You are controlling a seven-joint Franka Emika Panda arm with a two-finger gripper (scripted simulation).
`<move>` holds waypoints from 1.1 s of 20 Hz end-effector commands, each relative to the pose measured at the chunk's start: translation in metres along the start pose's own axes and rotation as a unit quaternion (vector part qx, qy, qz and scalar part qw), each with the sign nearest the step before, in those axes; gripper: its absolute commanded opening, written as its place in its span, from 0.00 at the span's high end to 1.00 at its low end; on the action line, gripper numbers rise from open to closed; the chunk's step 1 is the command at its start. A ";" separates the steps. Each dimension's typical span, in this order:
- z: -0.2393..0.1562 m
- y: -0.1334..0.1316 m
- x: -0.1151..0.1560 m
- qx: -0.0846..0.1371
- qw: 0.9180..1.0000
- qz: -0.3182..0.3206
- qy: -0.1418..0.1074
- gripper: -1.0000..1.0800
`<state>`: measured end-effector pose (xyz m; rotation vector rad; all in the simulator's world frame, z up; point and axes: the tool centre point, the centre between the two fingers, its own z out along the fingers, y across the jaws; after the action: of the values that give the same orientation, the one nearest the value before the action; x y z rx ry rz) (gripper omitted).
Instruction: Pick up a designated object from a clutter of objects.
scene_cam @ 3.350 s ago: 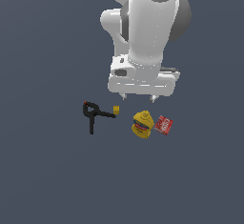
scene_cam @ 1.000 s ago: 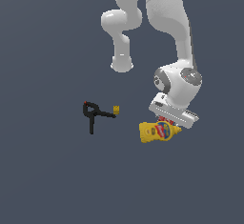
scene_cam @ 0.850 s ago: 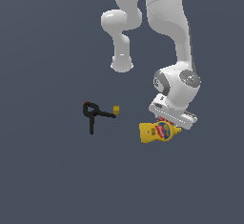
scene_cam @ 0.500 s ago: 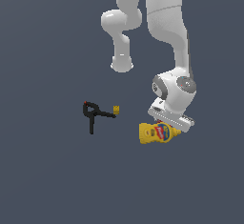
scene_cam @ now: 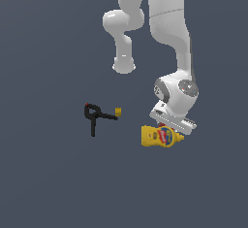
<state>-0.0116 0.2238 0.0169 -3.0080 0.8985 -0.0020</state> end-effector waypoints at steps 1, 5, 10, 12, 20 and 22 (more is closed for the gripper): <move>0.002 0.002 0.001 -0.001 1.000 0.002 0.000 1.00; 0.001 0.002 0.001 -0.001 1.000 0.001 0.000 1.00; -0.006 0.007 0.004 -0.001 1.000 0.001 0.000 1.00; -0.012 0.011 0.006 -0.001 1.000 0.001 0.000 1.00; -0.053 0.039 0.021 -0.001 1.000 0.001 0.000 1.00; -0.068 0.049 0.027 -0.001 1.000 0.001 0.000 1.00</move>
<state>-0.0165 0.1771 0.0728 -3.0110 0.9000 0.0036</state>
